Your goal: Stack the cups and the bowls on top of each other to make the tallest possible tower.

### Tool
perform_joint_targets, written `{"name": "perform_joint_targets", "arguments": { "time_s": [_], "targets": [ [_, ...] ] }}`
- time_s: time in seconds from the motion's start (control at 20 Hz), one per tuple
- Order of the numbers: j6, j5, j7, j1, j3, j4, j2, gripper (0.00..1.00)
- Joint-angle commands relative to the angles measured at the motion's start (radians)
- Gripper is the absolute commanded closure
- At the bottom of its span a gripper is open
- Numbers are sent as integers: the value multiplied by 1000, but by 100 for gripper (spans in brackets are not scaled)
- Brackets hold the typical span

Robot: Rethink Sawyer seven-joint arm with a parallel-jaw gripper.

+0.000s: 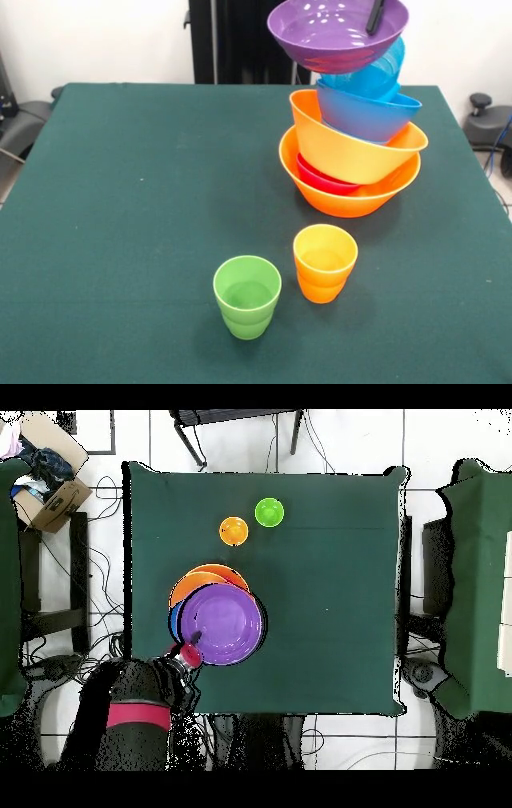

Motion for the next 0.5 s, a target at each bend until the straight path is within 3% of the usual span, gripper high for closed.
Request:
{"name": "perform_joint_targets", "arguments": {
  "time_s": [0.05, 0.5],
  "targets": [
    [-112, -59, 118, 20, 1, -58, 23, 100],
    [-130, -18, 58, 29, 14, -87, 17, 100]
  ]
}}
